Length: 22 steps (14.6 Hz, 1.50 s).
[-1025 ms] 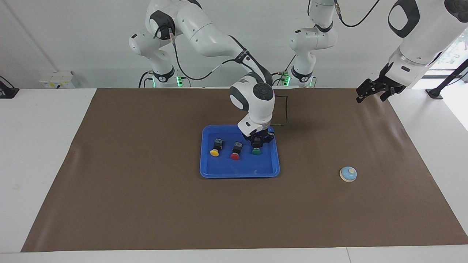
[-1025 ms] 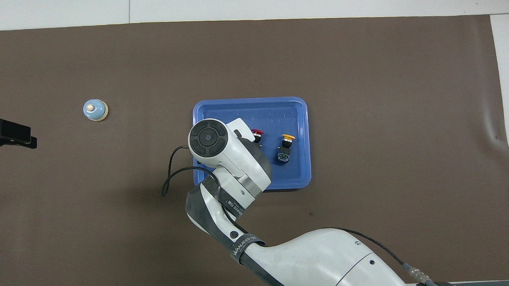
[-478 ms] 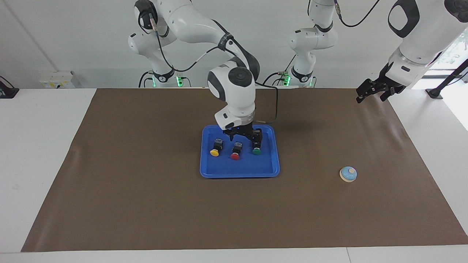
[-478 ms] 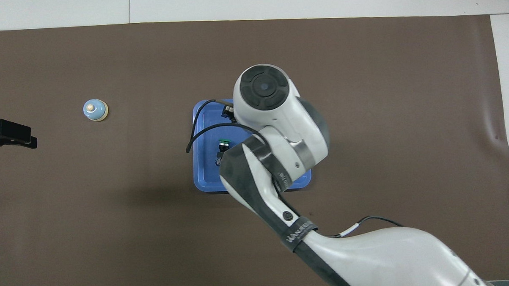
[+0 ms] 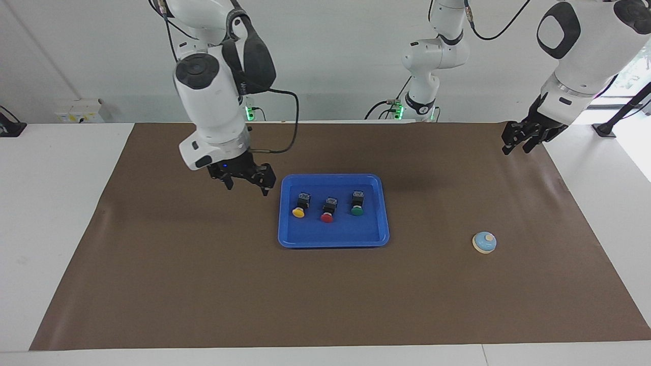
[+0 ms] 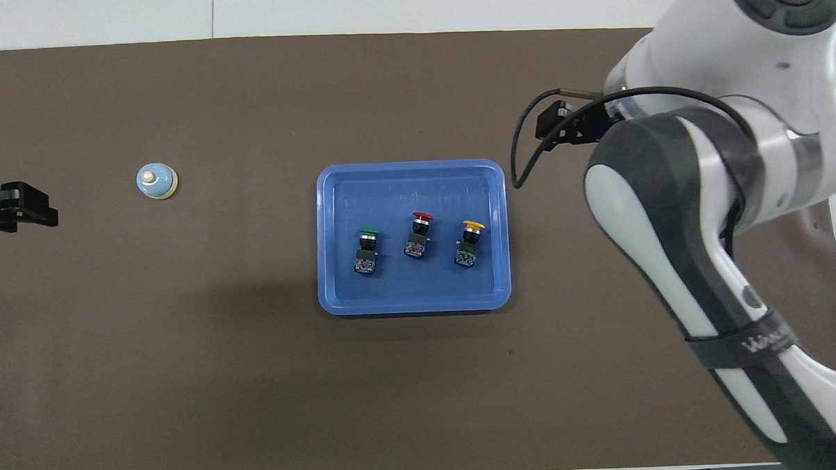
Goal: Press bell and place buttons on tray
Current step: 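Withdraw the right gripper while the left gripper presses the bell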
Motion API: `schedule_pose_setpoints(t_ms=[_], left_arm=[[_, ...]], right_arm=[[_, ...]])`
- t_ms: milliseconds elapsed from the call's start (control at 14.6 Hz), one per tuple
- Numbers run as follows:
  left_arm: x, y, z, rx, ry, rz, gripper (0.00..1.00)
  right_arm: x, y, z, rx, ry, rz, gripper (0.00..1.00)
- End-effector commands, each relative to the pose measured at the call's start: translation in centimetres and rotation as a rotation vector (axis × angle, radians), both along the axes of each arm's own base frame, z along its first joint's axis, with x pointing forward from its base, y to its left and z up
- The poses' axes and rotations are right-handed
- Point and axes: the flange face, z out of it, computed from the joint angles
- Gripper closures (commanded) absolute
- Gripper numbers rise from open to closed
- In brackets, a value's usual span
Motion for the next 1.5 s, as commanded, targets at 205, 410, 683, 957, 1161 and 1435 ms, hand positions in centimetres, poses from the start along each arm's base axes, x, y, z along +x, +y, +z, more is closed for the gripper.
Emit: schedule_pose_setpoints(t_ms=[205, 410, 683, 957, 1161, 1435], left_arm=[[8.0, -0.5, -9.5, 0.008, -0.010, 0.000, 1.00], [10.2, -0.3, -13.7, 0.006, -0.047, 0.006, 1.00], [10.8, 0.0, -18.4, 0.010, -0.102, 0.012, 1.00], [11.1, -0.4, -20.4, 0.010, -0.093, 0.006, 1.00], [10.8, -0.4, -21.4, 0.011, -0.095, 0.004, 1.00], [10.6, -0.3, -21.7, 0.011, -0.095, 0.006, 1.00]], right_arm=[[-3.6, -11.4, 5.7, -0.012, 0.019, 0.189, 0.00], [-6.6, -13.9, 8.9, -0.037, 0.041, 0.171, 0.00], [-7.9, -14.5, 9.7, -0.064, 0.047, 0.165, 0.00], [-8.1, -14.7, 9.3, -0.087, 0.050, 0.163, 0.00], [-8.1, -14.2, 9.5, -0.090, 0.050, 0.169, 0.00], [-8.2, -14.3, 9.4, -0.086, 0.058, 0.169, 0.00]])
